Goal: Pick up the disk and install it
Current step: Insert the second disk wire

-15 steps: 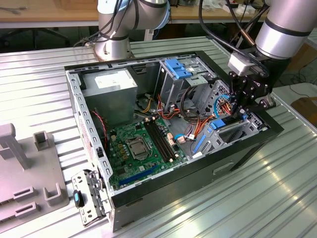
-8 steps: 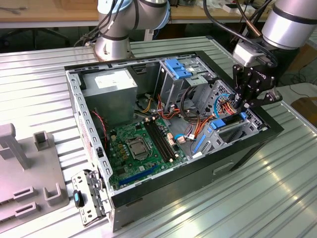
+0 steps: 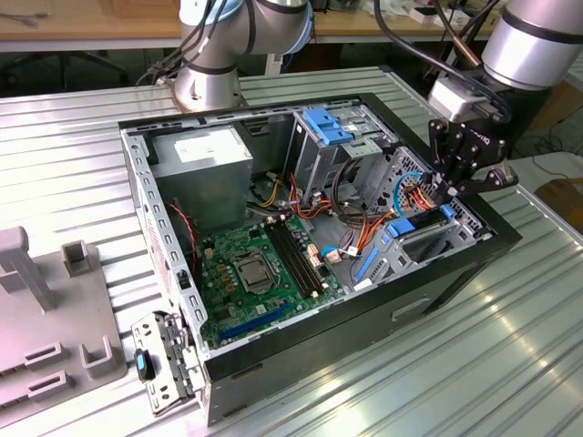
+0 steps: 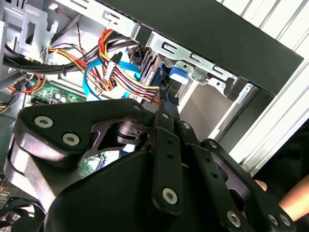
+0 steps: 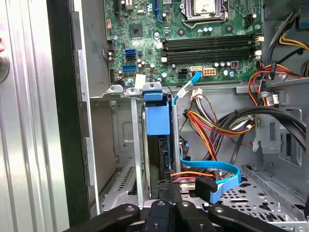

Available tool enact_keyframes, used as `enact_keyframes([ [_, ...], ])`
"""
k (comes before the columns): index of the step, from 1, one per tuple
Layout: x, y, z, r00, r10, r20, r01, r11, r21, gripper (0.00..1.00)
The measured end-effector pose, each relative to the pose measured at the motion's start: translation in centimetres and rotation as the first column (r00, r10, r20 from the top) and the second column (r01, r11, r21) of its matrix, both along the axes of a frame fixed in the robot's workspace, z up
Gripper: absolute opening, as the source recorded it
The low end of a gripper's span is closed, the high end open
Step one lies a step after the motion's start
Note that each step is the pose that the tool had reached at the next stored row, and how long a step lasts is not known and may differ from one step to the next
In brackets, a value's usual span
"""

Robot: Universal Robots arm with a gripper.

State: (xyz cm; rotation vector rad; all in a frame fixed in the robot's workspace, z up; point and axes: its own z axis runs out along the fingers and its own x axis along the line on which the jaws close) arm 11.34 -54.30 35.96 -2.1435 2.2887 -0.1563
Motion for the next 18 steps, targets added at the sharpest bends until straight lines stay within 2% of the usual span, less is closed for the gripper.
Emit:
enact_keyframes([
  [9, 0.0, 0.0, 0.08, 1.0, 0.0, 0.0, 0.0, 1.0, 0.0, 0.11],
  [12, 0.0, -0.02, 0.23, 1.0, 0.0, 0.0, 0.0, 1.0, 0.0005, 0.11],
  [14, 0.0, -0.02, 0.61, 1.0, 0.0, -0.0002, 0.0, 1.0, 0.001, 0.11],
  [16, 0.01, -0.02, 0.84, 1.0, 0.0, -0.0057, 0.0, 1.0, 0.0013, 0.11],
  [18, 0.02, -0.02, 1.28, 0.9998, 0.0, -0.0217, 0.0, 1.0, 0.0009, 0.11],
])
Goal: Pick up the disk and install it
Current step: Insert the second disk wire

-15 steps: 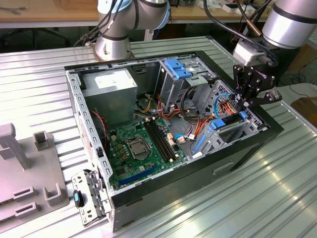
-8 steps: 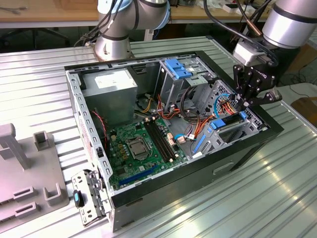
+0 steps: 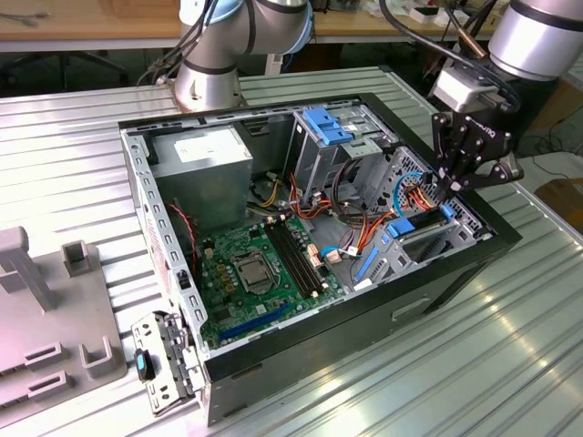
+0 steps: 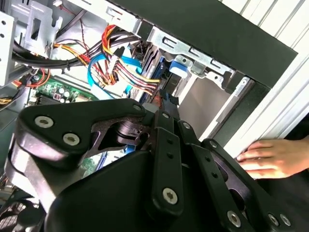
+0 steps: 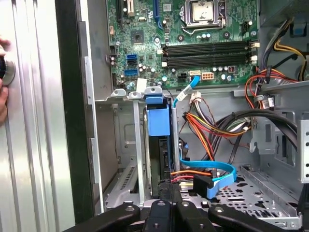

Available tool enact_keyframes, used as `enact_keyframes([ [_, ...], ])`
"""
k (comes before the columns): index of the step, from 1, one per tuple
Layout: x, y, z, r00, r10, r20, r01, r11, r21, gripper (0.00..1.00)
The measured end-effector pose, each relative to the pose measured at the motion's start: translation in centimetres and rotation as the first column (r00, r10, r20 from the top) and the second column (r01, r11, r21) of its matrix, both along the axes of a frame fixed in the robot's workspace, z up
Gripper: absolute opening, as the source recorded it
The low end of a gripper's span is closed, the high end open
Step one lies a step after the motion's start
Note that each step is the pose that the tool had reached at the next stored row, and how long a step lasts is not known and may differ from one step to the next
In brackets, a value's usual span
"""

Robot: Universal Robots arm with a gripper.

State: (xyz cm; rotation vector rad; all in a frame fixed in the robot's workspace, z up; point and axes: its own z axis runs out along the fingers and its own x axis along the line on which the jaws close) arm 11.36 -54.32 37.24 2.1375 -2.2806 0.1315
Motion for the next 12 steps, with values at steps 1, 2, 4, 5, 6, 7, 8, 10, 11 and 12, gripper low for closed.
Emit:
enact_keyframes([
  [1, 0.01, 0.0, 0.21, 1.0, 0.0, -0.0041, 0.0, 1.0, 0.0, 0.11],
  [2, 0.01, 0.0, 0.38, 1.0, 0.0, -0.0071, 0.0, 1.0, 0.0002, 0.11],
  [4, 0.04, 0.0, 0.83, 0.9999, 0.0, -0.0153, 0.0, 1.0, 0.0002, 0.11],
  [5, 0.04, 0.0, 0.91, 0.9999, 0.0, -0.0159, 0.0, 1.0, 0.0003, 0.11],
  [6, 0.04, 0.0, 0.99, 0.9999, 0.0, -0.0162, 0.0, 1.0, 0.0002, 0.11],
  [7, 0.05, 0.0, 1.06, 0.9999, 0.0, -0.0166, 0.0, 1.0, 0.0001, 0.11],
  [8, 0.05, 0.0, 1.13, 0.9999, 0.0, -0.0171, 0.0, 1.0, 0.0002, 0.11],
  [10, 0.05, 0.0, 1.32, 0.9998, 0.0, -0.0179, 0.0, 1.0, 0.0001, 0.11],
  [11, 0.05, 0.0, 1.47, 0.9998, 0.0, -0.0183, 0.0, 1.0, 0.0002, 0.11],
  [12, 0.05, 0.0, 1.56, 0.9998, 0.0, -0.0186, 0.0, 1.0, 0.0002, 0.11],
])
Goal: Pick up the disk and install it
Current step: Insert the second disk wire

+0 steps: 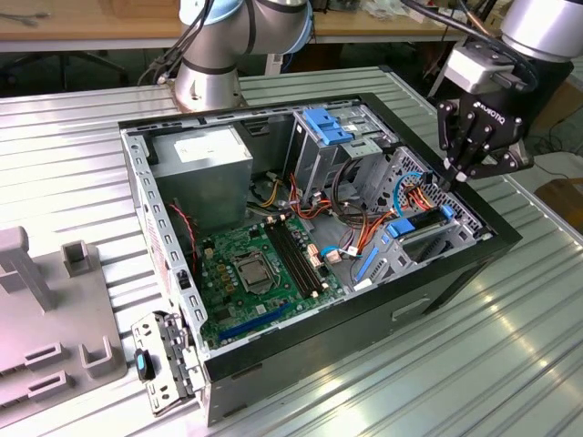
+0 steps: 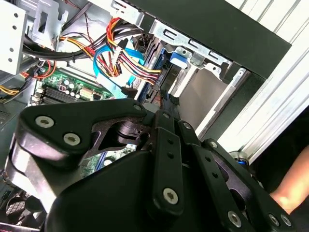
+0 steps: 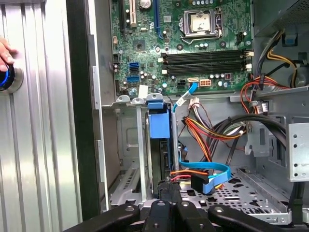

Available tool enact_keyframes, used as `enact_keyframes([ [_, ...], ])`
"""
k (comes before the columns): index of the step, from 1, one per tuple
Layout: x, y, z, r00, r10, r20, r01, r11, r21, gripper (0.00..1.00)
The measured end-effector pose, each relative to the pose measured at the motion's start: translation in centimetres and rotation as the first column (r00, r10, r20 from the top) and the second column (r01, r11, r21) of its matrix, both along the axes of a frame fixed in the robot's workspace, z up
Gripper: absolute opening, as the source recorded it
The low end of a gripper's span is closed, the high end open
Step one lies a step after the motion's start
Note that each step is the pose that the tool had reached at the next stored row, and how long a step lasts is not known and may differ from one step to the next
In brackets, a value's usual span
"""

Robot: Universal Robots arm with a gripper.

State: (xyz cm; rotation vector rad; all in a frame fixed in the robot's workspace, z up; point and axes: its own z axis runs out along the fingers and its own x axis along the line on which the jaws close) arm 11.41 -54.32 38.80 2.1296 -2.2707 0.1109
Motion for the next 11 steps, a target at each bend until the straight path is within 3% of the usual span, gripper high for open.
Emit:
enact_keyframes([
  [7, 0.0, 0.0, 1.11, 1.0, 0.0, -0.0024, 0.0, 1.0, -0.0001, 0.11],
  [11, 0.01, 0.01, 1.24, 1.0, 0.001, -0.0029, -0.001, 1.0, -0.001, 0.11],
])
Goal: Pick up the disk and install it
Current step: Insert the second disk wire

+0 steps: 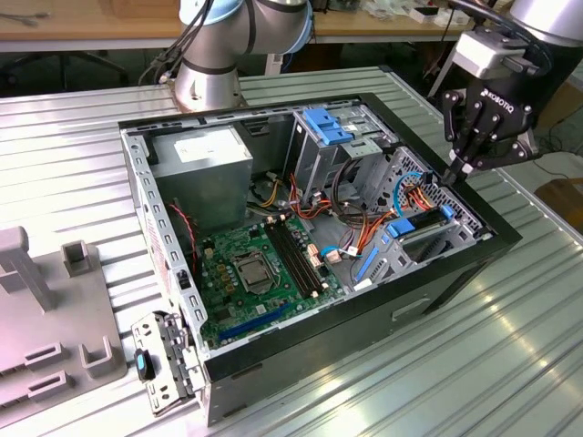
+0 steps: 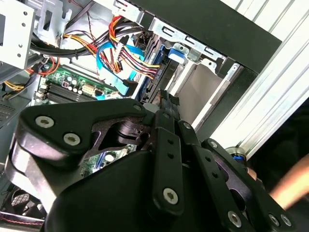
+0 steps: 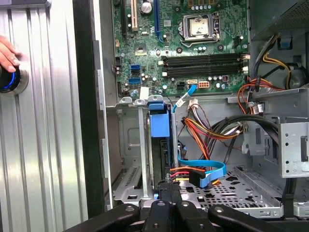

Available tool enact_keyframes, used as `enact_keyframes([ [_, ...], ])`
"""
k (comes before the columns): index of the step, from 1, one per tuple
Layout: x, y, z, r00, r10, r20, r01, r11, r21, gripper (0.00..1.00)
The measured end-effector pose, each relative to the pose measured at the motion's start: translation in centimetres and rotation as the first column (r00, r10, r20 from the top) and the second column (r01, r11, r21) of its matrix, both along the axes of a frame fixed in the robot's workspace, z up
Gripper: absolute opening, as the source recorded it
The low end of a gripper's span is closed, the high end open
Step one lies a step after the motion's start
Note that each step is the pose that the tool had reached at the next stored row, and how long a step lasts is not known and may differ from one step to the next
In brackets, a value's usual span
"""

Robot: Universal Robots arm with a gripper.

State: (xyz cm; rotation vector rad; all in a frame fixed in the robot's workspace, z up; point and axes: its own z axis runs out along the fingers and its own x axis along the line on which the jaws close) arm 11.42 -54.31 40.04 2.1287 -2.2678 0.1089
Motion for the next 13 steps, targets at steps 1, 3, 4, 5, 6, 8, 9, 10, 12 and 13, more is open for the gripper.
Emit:
enact_keyframes([
  [1, 0.0, 0.0, 0.0, 1.0, 0.0, 0.0, 0.0, 1.0, -0.0004, 0.11],
  [3, 0.0, -0.01, 0.0, 1.0, 0.0, 0.0, 0.0, 1.0, -0.0009, 0.11],
  [4, 0.0, -0.01, 0.0, 1.0, 0.0, 0.0, 0.0, 1.0, -0.0009, 0.11],
  [5, 0.0, -0.01, 0.0, 1.0, 0.0, 0.0, 0.0, 1.0, -0.0009, 0.11],
  [6, 0.0, -0.01, 0.0, 1.0, 0.0, 0.0, 0.0, 1.0, -0.0009, 0.11],
  [8, 0.0, -0.01, 0.0, 1.0, 0.0, 0.0, 0.0, 1.0, -0.0009, 0.11],
  [9, 0.0, -0.01, 0.0, 1.0, 0.0, 0.0, 0.0, 1.0, -0.001, 0.11],
  [10, 0.0, -0.01, 0.0, 1.0, 0.0, 0.0, 0.0, 1.0, -0.001, 0.11],
  [12, 0.0, -0.01, 0.0, 1.0, 0.0, 0.0, 0.0, 1.0, -0.001, 0.11],
  [13, 0.0, -0.01, 0.0, 1.0, 0.0, 0.0, 0.0, 1.0, -0.0011, 0.11],
])
